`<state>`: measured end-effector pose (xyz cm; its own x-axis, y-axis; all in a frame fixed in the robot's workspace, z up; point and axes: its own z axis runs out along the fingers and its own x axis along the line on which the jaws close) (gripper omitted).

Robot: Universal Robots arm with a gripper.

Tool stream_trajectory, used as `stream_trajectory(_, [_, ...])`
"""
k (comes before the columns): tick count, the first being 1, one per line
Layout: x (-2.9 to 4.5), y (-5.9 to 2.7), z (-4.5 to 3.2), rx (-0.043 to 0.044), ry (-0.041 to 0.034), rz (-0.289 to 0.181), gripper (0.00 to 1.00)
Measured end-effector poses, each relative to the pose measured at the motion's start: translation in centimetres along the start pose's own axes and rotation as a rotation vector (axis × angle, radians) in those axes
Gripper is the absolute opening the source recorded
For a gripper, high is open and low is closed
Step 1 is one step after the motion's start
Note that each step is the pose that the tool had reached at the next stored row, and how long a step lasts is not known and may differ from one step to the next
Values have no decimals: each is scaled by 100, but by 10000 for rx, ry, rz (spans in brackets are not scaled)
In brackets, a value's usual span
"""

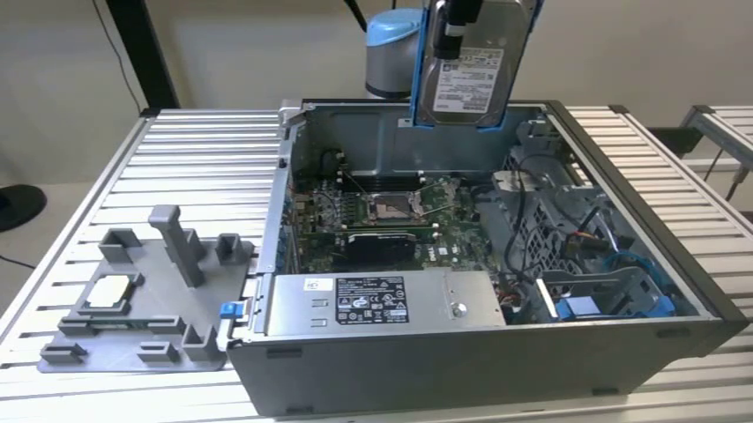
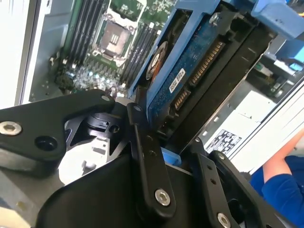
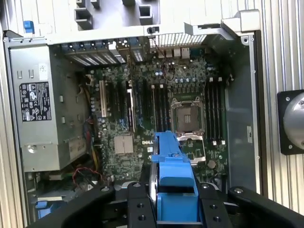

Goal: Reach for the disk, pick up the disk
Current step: 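Pick up the disk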

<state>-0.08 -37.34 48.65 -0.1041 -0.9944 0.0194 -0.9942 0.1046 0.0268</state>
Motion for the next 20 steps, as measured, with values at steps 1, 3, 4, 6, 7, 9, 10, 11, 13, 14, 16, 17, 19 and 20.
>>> stream_trajectory(1, [-4,-31,-1,0,0,-1,0])
stream_trajectory(3, [-10,-93,-2,0,0,-3,0])
stream_trajectory(4, [-13,-124,-4,0,1,-4,0])
stream_trajectory(6, [-23,-213,-6,0,1,-7,0])
stream_trajectory(7, [-26,-245,-7,0,1,-8,0])
stream_trajectory(9, [-32,-308,-9,0,0,-10,0])
stream_trajectory(10, [-35,-336,-10,0,1,-12,0])
stream_trajectory(11, [-42,-396,-12,0,1,-13,0])
stream_trajectory(13, [-48,-457,-13,0,0,-16,0])
stream_trajectory(14, [-51,-487,-14,0,1,-17,0])
stream_trajectory(16, [-57,-545,-16,0,1,-19,0])
stream_trajectory(17, [-60,-574,-17,0,0,-21,0])
stream_trajectory(19, [-66,-633,-18,0,1,-22,0])
stream_trajectory(20, [-70,-665,-19,1,1,-23,0])
